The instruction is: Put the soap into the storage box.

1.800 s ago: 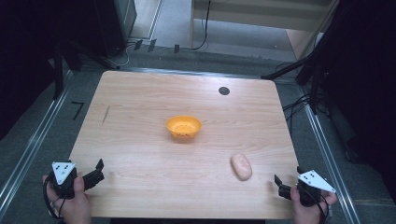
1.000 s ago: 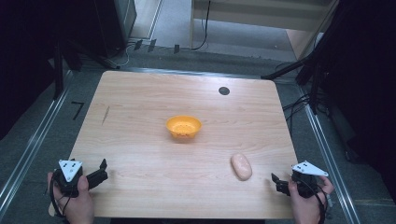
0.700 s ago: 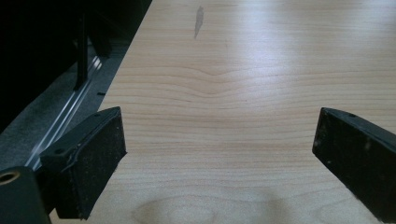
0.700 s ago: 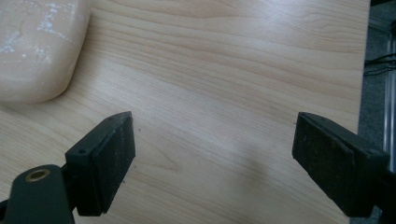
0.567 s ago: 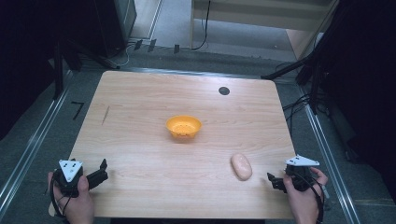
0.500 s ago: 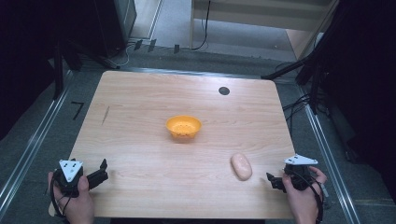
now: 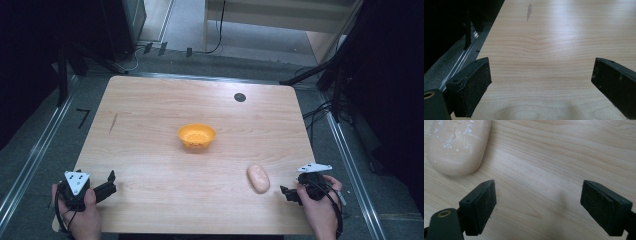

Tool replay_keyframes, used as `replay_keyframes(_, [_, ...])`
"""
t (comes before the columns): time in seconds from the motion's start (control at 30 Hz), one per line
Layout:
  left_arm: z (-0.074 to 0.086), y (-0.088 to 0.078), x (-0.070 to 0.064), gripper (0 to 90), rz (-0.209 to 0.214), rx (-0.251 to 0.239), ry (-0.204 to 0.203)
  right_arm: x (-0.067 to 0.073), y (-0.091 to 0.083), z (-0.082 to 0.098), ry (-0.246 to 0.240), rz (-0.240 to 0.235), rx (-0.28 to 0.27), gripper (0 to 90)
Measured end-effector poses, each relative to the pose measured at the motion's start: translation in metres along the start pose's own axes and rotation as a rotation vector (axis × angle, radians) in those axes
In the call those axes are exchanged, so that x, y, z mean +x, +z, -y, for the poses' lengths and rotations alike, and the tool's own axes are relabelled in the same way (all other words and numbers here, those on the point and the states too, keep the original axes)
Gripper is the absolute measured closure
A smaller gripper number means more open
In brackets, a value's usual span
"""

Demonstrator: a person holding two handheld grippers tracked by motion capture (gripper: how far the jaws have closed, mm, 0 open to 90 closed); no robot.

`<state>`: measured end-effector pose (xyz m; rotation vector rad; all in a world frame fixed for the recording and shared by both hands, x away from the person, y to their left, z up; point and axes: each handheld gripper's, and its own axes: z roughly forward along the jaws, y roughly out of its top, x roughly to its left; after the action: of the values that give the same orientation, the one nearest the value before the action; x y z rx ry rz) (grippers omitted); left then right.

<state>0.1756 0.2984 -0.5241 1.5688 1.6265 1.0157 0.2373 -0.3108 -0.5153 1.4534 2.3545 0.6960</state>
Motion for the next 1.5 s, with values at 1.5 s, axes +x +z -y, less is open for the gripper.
replay_keyframes(1.5, [0.0,0.0,0.001,3.0,0.01,0.003,-0.004,0.064,0.025,-0.046,-0.012,-0.094,0.012,13.3])
